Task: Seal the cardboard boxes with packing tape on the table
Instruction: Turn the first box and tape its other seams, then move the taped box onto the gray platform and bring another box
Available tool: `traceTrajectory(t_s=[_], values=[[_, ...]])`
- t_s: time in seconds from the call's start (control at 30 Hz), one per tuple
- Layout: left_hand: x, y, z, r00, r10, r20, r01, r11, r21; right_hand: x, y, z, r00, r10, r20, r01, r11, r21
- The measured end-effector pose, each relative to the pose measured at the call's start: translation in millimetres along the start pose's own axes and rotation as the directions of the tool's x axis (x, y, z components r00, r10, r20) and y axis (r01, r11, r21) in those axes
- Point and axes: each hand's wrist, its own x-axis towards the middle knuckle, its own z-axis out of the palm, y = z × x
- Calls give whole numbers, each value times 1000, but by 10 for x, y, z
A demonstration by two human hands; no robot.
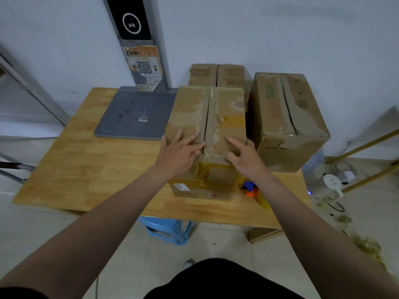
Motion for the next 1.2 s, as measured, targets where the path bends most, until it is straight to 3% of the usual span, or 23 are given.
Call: traceTrajectory(t_s=[0.1, 0.2, 0.33, 0.5, 0.6, 0.73, 0.97, 1.2], values=[[9, -56, -38, 999, -44, 11, 45, 998, -54, 28, -98, -73, 996, 57, 65, -50, 994, -96], [27, -140, -37, 989, -148, -28, 142, 978, -156, 32, -120, -117, 988, 95, 124, -85, 993, -83], [22, -137, -74, 884, -468, 7, 411, 768, -490, -10, -151, -236, 961, 167, 222, -169, 986, -10], [14, -174, -173, 810, -566, 157, 535, 600, -595, -44, -253, -325, 907, 276, 319, -365, 892, 266], [-36, -175, -161, 779, -584, 228, 564, 493, -662, -31, -292, -236, 911, 295, 289, -381, 870, 313], [-93, -118, -207, 765, -608, 212, 582, 511, -633, -41, -341, -211, 923, 284, 258, -346, 907, 241], [-370, -163, -667, 713, -680, 173, 630, 513, -583, -27, -824, -300, 955, 114, 274, -180, 956, 230], [-691, -406, -1261, 661, -749, -44, 610, 570, -551, 128, -1376, -119, 945, -6, 328, -111, 935, 336]])
